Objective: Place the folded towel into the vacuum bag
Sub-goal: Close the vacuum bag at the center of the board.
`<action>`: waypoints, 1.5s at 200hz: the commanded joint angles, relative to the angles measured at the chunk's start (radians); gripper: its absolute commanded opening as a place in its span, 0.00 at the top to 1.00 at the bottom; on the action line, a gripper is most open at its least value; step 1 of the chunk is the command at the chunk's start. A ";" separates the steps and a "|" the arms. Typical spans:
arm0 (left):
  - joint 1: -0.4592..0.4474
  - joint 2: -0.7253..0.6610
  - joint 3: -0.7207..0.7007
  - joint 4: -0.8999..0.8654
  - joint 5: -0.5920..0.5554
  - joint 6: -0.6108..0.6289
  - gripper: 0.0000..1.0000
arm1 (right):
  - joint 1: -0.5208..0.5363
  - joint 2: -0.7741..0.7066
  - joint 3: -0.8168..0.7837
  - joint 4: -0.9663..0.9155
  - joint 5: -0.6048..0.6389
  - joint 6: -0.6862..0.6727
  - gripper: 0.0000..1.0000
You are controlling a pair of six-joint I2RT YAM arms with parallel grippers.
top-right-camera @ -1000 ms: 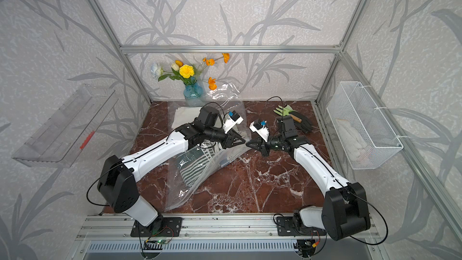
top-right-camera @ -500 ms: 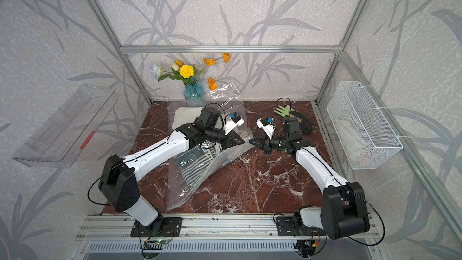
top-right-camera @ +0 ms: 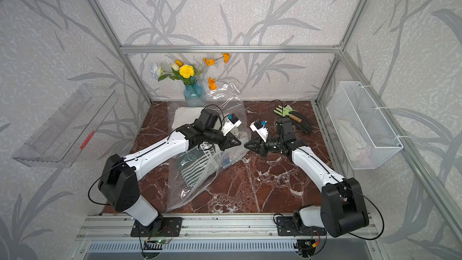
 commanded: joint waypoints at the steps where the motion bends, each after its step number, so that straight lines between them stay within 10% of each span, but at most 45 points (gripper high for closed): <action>1: -0.002 -0.013 -0.015 0.003 -0.002 -0.018 1.00 | 0.012 0.009 0.014 0.045 0.003 0.018 0.75; 34: -0.004 -0.020 -0.020 0.008 0.013 -0.024 1.00 | 0.012 0.021 0.031 0.052 0.038 0.037 0.62; 80: -0.009 -0.015 -0.011 -0.004 0.023 -0.031 1.00 | 0.009 0.021 0.032 0.130 0.041 0.110 1.00; 122: -0.025 -0.019 -0.012 -0.093 -0.037 -0.030 1.00 | -0.116 0.025 -0.056 0.446 0.022 0.459 1.00; 188: -0.062 -0.049 -0.005 -0.429 -0.212 -0.014 0.96 | -0.138 0.007 -0.033 0.378 0.094 0.472 1.00; 300: -0.076 -0.130 -0.102 -0.468 -0.301 -0.092 0.98 | -0.172 0.017 0.035 0.294 0.188 0.526 1.00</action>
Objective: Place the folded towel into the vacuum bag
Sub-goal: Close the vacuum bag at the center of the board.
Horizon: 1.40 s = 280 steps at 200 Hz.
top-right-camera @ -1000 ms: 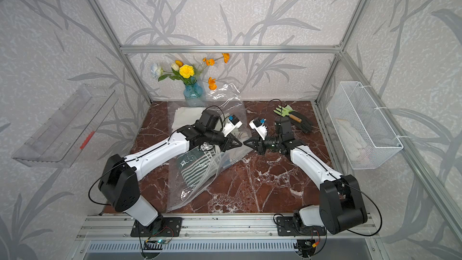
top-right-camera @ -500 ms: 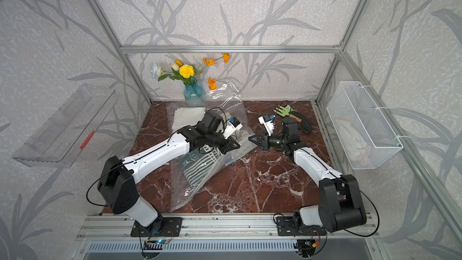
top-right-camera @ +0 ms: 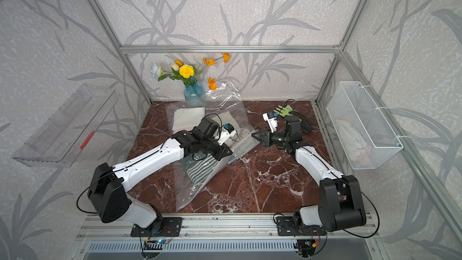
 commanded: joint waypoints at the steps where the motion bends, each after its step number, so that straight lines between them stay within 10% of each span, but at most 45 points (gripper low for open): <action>1: -0.008 -0.016 -0.028 -0.226 -0.033 -0.008 0.98 | -0.047 -0.009 0.064 0.056 0.111 0.015 1.00; 61: -0.013 0.011 0.056 -0.328 -0.065 -0.002 0.96 | -0.037 0.010 0.067 0.059 0.099 0.019 1.00; 123: 0.011 -0.096 -0.077 0.070 0.047 -0.218 0.47 | -0.011 0.009 0.057 0.063 0.105 0.026 1.00; 198: -0.002 -0.120 -0.232 0.467 -0.054 -0.399 0.56 | -0.008 0.016 0.062 0.061 0.100 0.032 1.00; 280: -0.015 -0.105 -0.221 0.380 -0.088 -0.312 0.68 | -0.007 0.028 0.087 0.054 0.099 0.035 1.00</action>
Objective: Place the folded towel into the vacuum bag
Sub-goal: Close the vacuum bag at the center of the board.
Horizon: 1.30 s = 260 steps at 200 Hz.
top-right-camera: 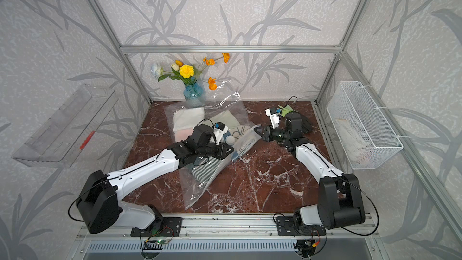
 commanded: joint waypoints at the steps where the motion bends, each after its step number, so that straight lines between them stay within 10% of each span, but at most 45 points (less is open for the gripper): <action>1: -0.007 0.005 0.017 -0.025 -0.012 0.034 0.68 | -0.003 0.004 0.048 0.039 0.002 0.007 1.00; 181: -0.011 0.029 0.058 -0.149 -0.016 0.122 1.00 | -0.010 0.000 0.039 0.039 0.031 0.024 1.00; 260: -0.049 0.026 0.061 -0.408 -0.028 0.056 0.97 | -0.061 -0.024 0.014 0.051 0.138 0.061 1.00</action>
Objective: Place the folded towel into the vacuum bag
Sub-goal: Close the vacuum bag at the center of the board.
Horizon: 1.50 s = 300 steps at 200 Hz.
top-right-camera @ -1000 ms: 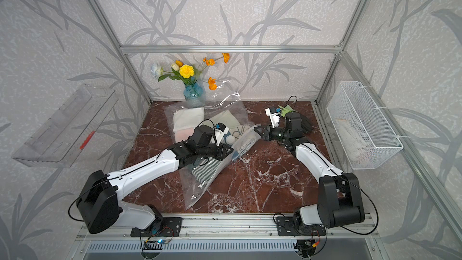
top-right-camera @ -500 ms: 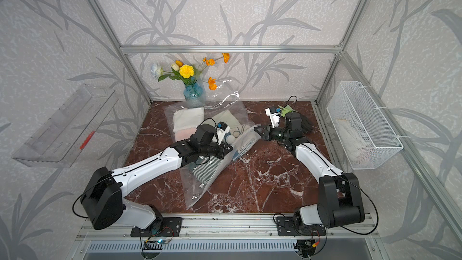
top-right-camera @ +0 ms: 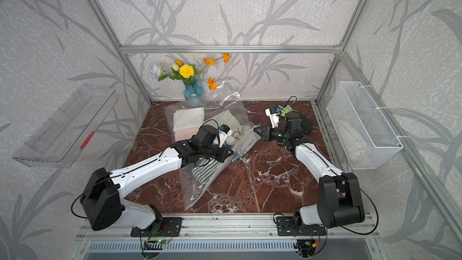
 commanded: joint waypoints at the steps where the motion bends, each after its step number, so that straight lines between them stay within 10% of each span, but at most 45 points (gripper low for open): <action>1: -0.010 -0.008 -0.002 -0.262 -0.006 -0.017 0.97 | -0.057 -0.030 0.009 0.070 0.130 0.022 1.00; 300: -0.214 -0.010 0.003 -0.699 -0.117 -0.134 0.92 | -0.159 0.037 0.109 0.030 0.492 0.096 1.00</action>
